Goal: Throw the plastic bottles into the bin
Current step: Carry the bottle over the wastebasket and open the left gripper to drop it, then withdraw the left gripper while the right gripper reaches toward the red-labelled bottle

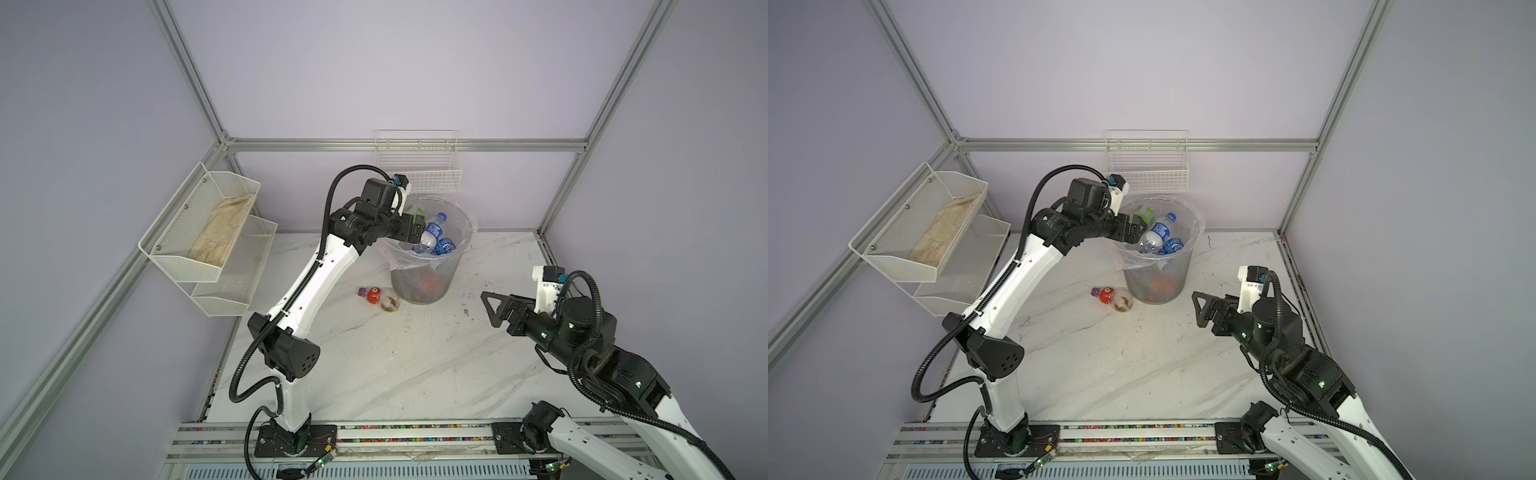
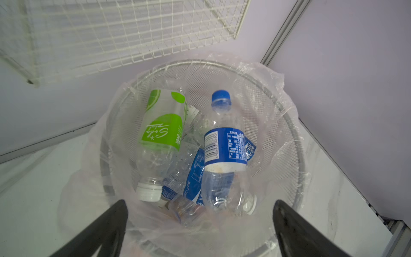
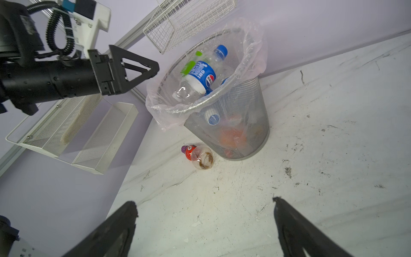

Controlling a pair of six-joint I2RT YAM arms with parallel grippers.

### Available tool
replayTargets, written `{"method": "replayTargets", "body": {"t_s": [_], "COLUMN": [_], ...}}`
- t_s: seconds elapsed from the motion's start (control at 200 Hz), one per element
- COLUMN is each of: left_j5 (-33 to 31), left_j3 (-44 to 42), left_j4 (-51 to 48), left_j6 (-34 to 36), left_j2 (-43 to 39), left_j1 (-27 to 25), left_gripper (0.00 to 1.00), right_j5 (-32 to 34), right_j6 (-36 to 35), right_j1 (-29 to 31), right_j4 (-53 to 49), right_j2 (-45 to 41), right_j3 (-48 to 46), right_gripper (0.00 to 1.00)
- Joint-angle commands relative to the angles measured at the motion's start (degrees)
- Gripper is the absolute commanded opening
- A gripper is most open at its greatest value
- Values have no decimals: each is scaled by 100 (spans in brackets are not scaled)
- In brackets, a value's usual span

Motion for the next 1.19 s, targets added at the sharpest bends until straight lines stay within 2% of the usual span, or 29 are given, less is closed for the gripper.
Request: {"method": "replayTargets", "body": {"t_s": [0.0,0.63,1.085,1.19], "left_j5": [-161,-65,-305,-382], "left_j3": [-66,-1274,-3803,-4377], "left_j4": [291,761,1340,1400], "left_j6": [252,99,-7,-291], "left_j2": [-881,-2051,-3703,-4055], "left_j1": [-31,-29,-25,-24], "left_gripper": [100,100,100,100], "right_j5": [-21,-113,-675,-879], "right_j6": [-76,37,-505,-534], "right_j1": [-27,-27,-14,-10], "right_j4": [81,27,-66,-66], "right_j2": [142,213,1179,1439], "right_j3": [-59,-44,59,-43], "right_gripper": [97,98,98,98]}}
